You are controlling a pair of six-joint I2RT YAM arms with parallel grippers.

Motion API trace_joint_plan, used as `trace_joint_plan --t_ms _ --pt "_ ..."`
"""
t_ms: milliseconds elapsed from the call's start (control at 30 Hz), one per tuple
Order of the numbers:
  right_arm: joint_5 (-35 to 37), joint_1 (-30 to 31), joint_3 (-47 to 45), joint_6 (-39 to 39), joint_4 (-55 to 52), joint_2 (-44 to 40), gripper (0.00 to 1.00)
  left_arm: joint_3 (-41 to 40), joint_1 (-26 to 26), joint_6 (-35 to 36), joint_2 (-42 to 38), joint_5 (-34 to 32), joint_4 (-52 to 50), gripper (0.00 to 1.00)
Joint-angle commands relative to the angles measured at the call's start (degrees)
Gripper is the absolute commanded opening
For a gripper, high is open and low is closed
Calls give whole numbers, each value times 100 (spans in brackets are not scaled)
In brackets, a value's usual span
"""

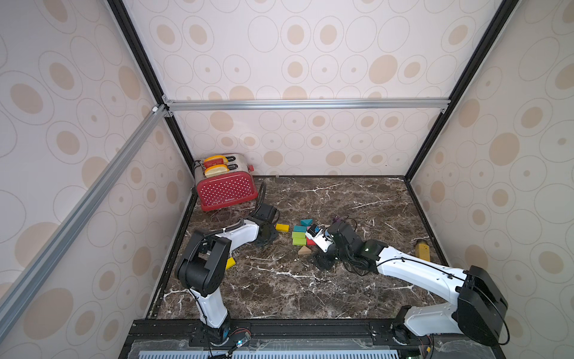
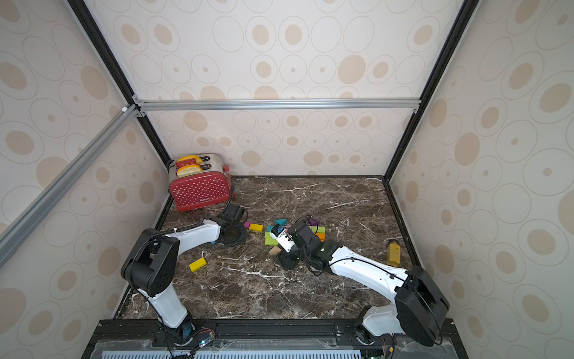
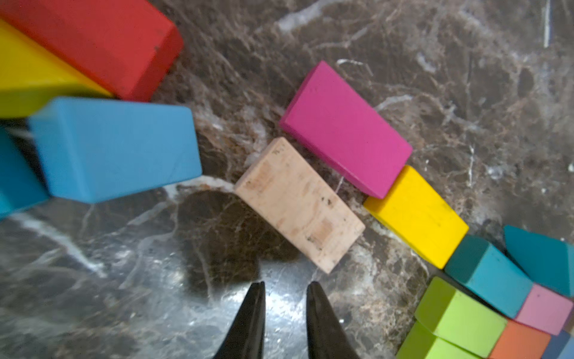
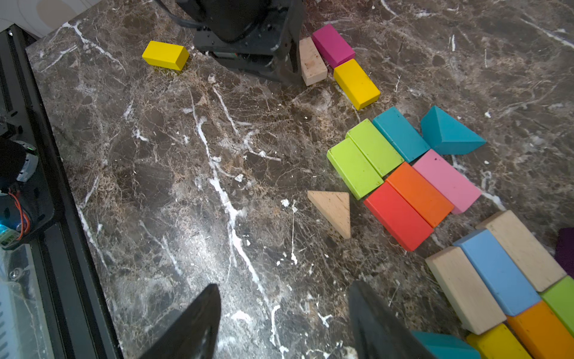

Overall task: Assemble a piece of candy with building blocks
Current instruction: Assemble the building block at the center of the board, then pick up the building block from the center of the board.

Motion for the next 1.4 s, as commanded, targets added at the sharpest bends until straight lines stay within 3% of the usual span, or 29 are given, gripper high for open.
trace_joint_plan --t_ms 0,100,233,300,333,467,667,867,1000,1200,1367 --pt "2 -2 -98 -67 -11 -109 70 96 -8 460 -832 -715 -837 33" --pt "0 -7 -118 -61 32 -71 70 -112 66 291 -1572 -1277 -1688 49" --pt "-62 -8 -120 -30 93 26 70 -702 585 -116 -2321 -876 -2087 72" --pt "-100 -7 -116 -24 96 31 70 -1027 871 -235 -2671 -826 -2090 93" --pt "-105 -5 -126 -15 112 28 70 -1146 970 -279 -2798 -907 -2100 99" --pt "-120 -4 -168 -7 120 -16 70 -1605 1356 -474 -3223 -892 -1790 99" --pt "-129 -5 -184 2 138 2 70 -1691 1876 -1040 -2949 -208 -1524 99" --pt "-182 -8 -186 20 177 55 70 -2231 1922 -2763 -3501 -579 -1392 99" --pt "-190 -5 -205 38 204 64 70 -2576 1925 -3405 -3679 -829 -937 99" --pt "-182 -4 -224 24 208 51 70 -2455 1933 -3618 -3107 -949 -640 99" --pt "-143 -6 -230 8 172 23 70 -2236 1988 -3765 -2353 -588 -362 98"
